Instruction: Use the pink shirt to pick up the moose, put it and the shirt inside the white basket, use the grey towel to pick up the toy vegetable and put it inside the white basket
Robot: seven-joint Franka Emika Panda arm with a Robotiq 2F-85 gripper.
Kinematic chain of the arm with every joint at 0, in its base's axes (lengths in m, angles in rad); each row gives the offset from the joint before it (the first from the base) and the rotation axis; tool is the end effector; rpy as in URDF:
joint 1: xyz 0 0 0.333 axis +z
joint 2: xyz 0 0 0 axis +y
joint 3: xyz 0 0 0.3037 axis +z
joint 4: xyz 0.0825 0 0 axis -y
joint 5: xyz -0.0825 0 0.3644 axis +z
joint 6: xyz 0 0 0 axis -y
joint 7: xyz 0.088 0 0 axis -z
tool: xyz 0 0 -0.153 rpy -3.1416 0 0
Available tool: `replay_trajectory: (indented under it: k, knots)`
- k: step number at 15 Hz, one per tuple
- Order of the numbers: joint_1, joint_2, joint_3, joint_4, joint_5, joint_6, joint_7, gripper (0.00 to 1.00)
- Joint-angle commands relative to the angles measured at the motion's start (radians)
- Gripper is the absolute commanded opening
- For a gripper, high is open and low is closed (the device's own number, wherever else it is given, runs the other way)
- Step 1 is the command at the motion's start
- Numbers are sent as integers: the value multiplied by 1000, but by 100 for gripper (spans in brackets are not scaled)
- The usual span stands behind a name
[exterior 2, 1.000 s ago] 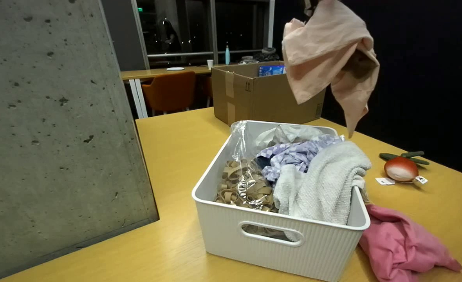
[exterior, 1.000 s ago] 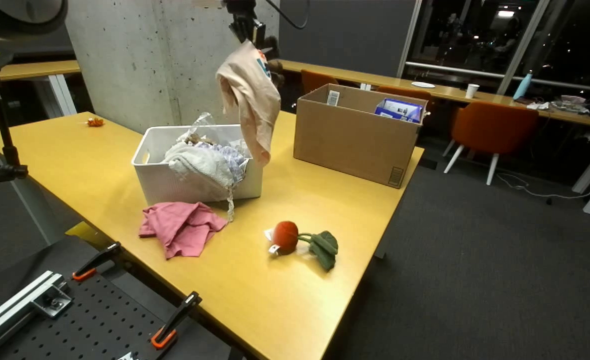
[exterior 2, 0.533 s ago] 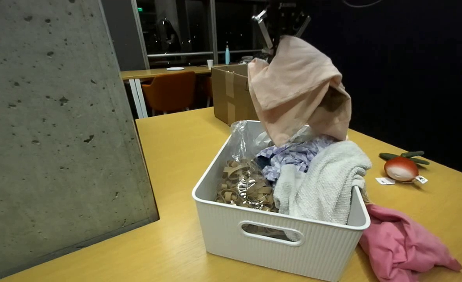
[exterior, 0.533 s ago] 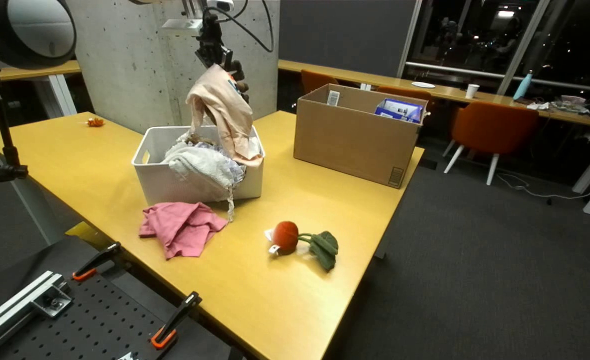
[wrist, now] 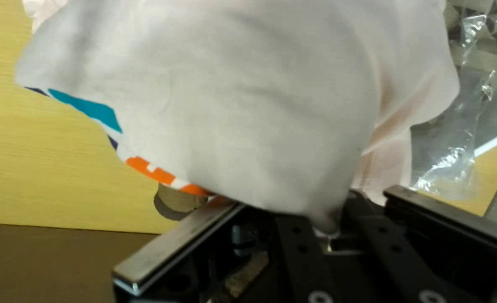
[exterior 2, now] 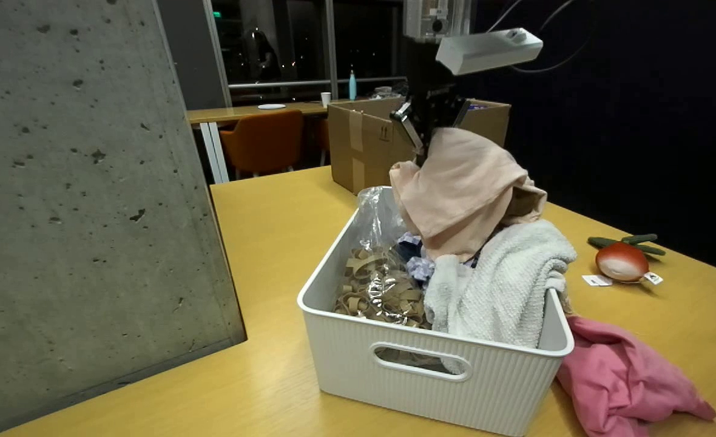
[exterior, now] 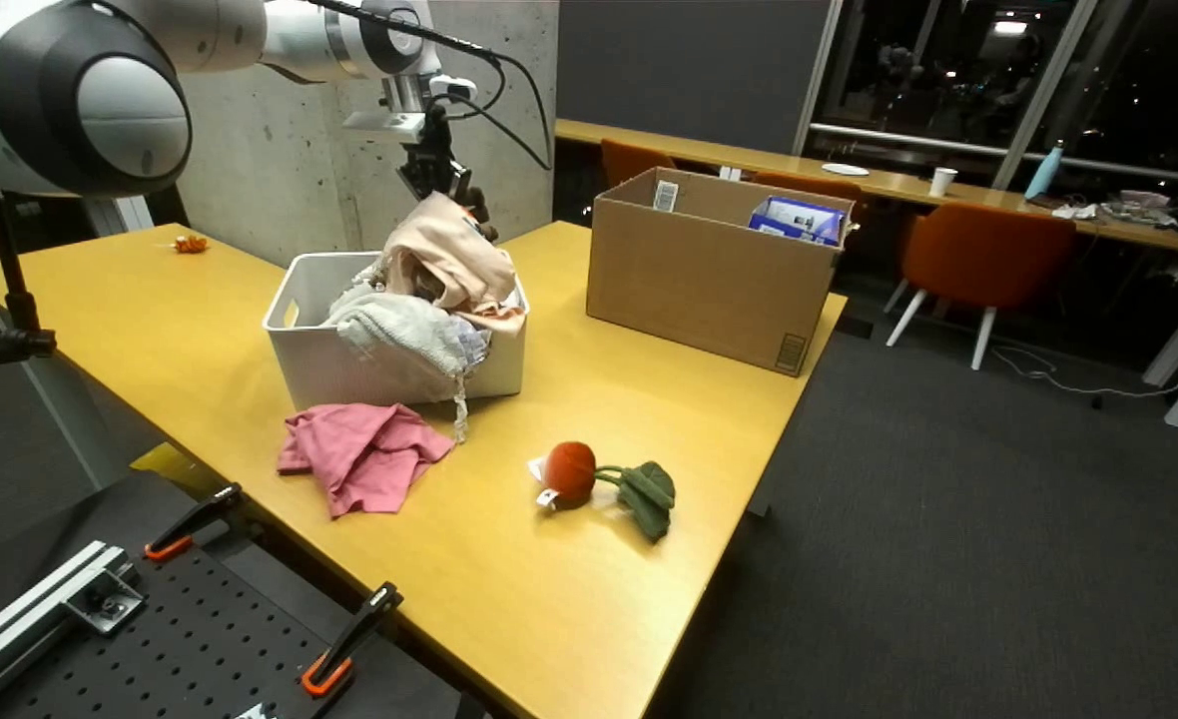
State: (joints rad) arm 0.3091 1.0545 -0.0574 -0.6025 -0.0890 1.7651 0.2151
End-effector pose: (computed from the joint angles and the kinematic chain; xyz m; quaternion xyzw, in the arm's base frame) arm 0.7520 0.2039 0.3211 0.9953 0.0402 0.0694 0.0535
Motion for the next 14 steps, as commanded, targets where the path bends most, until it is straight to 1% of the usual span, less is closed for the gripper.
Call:
replay_trajectory:
  k: [1, 2, 7, 8, 10, 14]
  knots:
    - [-5, 40, 14, 59, 15, -38, -23, 42]
    - [2, 35, 8, 54, 8, -40, -14, 44]
    - [38, -23, -7, 25, -18, -41, 6, 80]
    - [46, -39, -11, 18, -22, -41, 16, 88]
    - [62, -69, -20, -12, -28, -38, 52, 100]
    - [103, -142, -32, -124, -41, -59, 136, 100]
